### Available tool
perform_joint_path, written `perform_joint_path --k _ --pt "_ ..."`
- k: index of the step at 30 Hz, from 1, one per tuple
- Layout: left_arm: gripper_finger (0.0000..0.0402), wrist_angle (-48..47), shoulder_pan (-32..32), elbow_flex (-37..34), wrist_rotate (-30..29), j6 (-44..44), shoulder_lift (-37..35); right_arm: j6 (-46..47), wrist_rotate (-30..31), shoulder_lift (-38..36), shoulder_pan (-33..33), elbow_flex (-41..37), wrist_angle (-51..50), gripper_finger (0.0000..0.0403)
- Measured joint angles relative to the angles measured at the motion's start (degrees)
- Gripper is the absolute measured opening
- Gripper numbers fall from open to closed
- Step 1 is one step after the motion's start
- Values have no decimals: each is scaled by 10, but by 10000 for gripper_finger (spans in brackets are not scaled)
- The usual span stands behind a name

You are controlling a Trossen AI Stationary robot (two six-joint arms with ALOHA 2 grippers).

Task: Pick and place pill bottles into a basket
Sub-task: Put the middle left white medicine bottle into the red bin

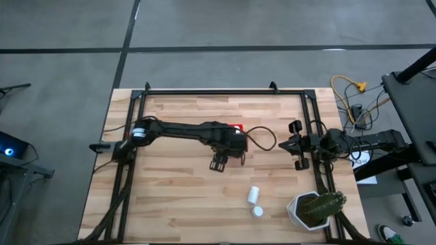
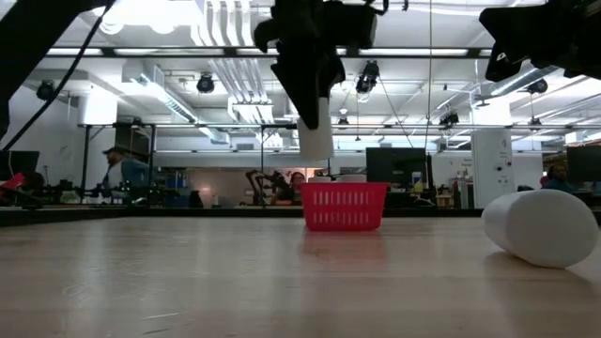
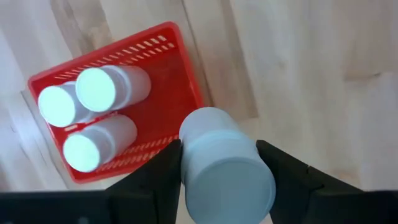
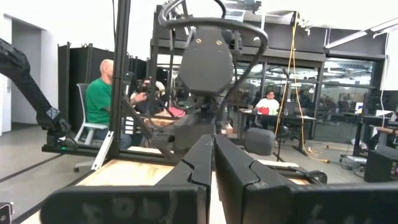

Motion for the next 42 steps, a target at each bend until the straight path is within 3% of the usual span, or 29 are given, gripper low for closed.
perform_joint_path --k 17,42 --pt "162 -11 67 23 -12 70 37 -1 0 2 0 0 0 9" --pt "162 43 80 7 -14 90 52 0 0 3 0 0 0 9"
